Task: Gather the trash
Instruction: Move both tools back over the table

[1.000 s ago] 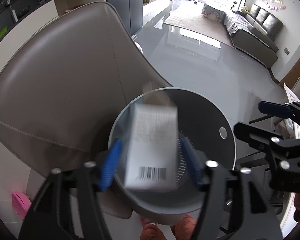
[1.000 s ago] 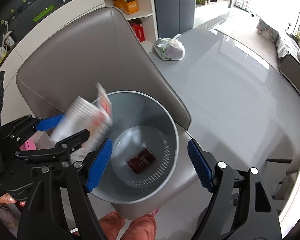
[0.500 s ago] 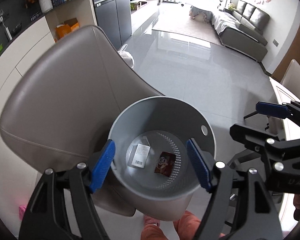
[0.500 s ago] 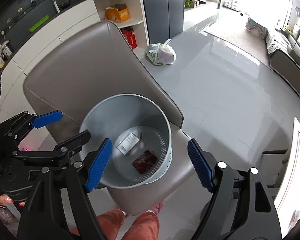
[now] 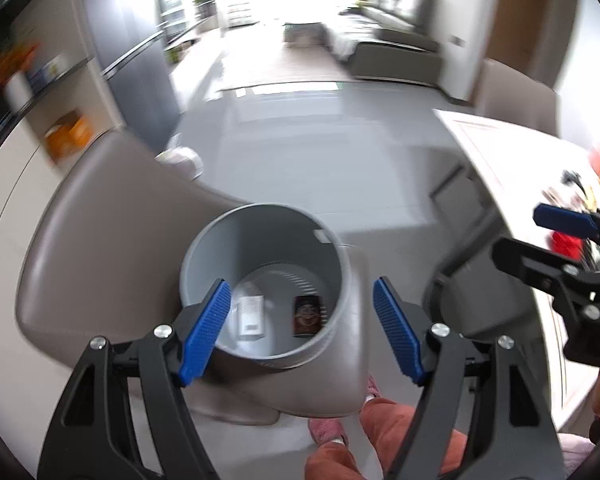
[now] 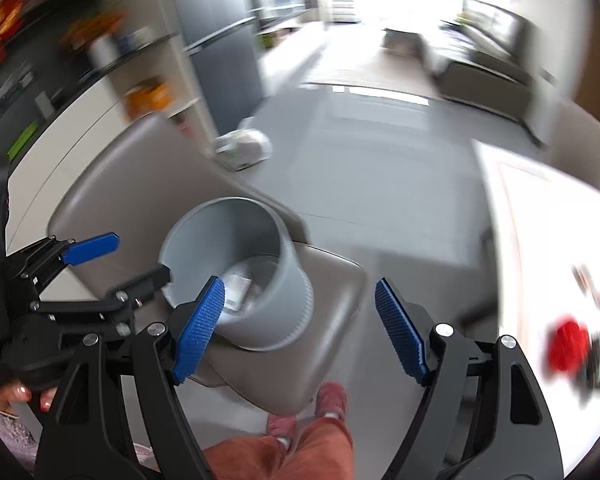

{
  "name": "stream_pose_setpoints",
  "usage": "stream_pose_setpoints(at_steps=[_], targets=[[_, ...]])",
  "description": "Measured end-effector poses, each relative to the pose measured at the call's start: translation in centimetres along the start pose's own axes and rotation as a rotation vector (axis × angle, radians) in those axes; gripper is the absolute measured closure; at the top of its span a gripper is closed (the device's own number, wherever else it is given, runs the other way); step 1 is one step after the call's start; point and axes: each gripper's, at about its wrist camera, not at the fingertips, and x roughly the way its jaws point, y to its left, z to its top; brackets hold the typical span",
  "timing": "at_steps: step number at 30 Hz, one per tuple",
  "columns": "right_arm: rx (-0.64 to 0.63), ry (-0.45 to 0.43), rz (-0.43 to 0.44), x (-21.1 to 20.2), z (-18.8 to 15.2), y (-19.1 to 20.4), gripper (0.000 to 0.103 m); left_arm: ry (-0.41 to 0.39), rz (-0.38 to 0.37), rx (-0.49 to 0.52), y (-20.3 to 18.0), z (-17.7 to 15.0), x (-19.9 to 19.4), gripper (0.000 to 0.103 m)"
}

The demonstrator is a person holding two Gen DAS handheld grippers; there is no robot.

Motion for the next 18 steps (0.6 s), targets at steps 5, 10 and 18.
stream_pose_setpoints(at_steps=[5,10,18], targets=[[0.198,-0.009,-0.154,-4.2,-4.8,-5.3,0.028,-0.003,-0.123,0.141,-4.9,0.0,0.0,0.029],[0.365,-0.069,-0.288,-8.8,-8.7,-10.6,0.028,-0.013,-0.232,0.276,-11.4,0.2,-0.4,0.029],[0.512,-0.117,-0.421,-13.8,-14.0,-20.6,0.028,-0.037,-0.342,0.427,-25.1,-0.2,-0.8,0.029]])
